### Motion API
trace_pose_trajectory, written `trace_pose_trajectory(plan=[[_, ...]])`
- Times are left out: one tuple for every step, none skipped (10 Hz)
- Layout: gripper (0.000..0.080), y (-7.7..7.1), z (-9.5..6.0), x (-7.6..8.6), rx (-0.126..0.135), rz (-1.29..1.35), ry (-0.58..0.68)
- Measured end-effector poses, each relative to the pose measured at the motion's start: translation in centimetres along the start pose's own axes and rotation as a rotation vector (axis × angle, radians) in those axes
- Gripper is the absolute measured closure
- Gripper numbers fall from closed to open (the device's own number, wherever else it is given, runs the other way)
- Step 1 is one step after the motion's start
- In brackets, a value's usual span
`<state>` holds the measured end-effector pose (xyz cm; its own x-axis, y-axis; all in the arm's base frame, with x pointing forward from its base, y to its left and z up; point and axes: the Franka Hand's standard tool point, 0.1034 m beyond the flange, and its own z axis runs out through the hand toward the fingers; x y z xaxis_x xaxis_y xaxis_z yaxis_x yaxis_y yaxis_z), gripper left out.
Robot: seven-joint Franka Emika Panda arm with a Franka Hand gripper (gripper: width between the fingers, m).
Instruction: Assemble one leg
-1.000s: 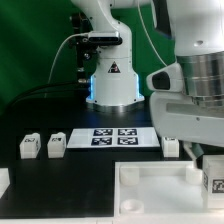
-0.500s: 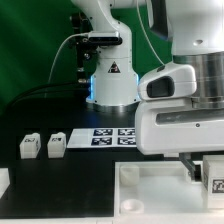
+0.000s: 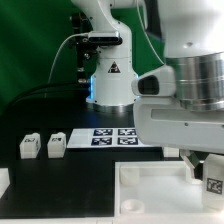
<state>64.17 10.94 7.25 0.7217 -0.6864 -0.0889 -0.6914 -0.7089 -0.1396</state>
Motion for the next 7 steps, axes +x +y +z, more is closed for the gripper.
trace_pose_trajectory(plan=[[0.0496, 0.2, 0.0, 0.1, 0.003, 0.158, -0.005], [0.0496, 0.2, 0.2, -0.3, 0.003, 0.378, -0.01], [0.0496, 0.2, 0.2, -0.6, 0.007, 0.549, -0.009], [0.0496, 0.3, 0.3, -0.7, 0.037, 0.695, -0.018], [0.0496, 0.6, 0.3, -0.7, 0.076, 0.844, -0.027], [0.0502, 0.7, 0.6, -1.0, 0.075, 0.927, -0.039], [0.0502, 0.6, 0.6, -1.1, 0.074, 0.958, -0.039]])
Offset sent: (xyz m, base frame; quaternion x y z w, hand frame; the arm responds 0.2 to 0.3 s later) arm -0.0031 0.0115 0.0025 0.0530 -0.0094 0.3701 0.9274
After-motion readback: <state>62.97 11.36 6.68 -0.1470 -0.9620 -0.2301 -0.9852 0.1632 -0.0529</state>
